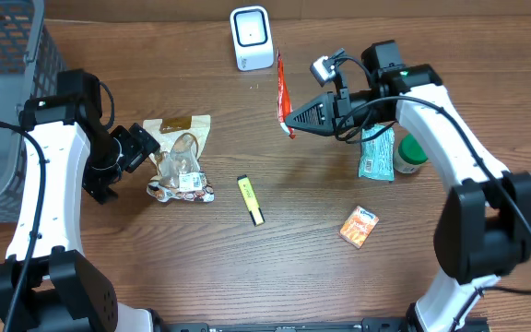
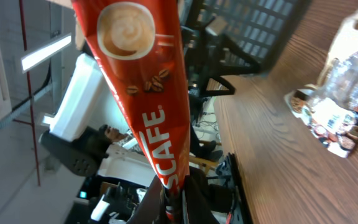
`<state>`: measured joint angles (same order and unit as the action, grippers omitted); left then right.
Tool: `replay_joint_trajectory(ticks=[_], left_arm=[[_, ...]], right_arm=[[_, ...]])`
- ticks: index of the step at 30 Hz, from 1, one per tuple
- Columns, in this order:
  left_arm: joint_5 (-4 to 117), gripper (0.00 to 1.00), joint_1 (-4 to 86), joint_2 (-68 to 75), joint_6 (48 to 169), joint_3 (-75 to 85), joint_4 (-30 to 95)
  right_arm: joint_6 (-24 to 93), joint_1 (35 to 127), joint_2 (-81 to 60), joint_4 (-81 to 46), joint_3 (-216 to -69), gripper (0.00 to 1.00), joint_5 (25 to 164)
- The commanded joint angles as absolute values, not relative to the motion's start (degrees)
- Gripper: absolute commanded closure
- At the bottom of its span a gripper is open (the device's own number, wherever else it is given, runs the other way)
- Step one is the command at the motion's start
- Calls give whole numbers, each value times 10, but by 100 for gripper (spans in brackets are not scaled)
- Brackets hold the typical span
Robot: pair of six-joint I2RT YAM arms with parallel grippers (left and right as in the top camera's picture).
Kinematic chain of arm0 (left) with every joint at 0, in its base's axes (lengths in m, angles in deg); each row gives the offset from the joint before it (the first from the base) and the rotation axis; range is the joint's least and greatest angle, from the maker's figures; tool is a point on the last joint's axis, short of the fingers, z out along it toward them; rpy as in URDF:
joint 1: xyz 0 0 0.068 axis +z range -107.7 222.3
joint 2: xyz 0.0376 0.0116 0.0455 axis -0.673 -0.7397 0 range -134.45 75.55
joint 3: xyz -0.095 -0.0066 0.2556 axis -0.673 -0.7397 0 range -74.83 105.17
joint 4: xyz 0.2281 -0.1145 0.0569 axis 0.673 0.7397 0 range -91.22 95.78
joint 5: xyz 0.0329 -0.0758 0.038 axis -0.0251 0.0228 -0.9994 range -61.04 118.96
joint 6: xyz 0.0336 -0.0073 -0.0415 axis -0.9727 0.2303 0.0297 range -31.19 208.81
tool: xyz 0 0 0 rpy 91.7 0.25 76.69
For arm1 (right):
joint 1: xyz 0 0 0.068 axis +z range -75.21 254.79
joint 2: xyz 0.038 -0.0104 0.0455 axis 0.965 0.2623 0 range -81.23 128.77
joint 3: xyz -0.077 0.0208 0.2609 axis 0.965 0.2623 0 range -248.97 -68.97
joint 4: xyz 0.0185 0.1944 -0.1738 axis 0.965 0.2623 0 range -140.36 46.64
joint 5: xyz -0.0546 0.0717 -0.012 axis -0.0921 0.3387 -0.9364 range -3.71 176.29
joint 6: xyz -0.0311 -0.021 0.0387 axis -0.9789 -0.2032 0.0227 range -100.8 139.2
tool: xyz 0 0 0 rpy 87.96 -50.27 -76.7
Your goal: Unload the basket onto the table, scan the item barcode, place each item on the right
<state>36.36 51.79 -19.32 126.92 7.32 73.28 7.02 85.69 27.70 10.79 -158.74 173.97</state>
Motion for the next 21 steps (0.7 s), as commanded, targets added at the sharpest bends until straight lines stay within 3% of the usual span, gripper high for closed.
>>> replay_joint_trajectory(ticks=[1,10,21], left_arm=[[352,0,520,-198,1260,78,727],[313,0,520,-198,1261,78,684],[313,0,520,-198,1260,78,684]], right_arm=[[72,852,195,116,-1594,96,1763],[73,847,18,97,-1594,96,1763],[74,839,-157,-49,-1594,96,1762]])
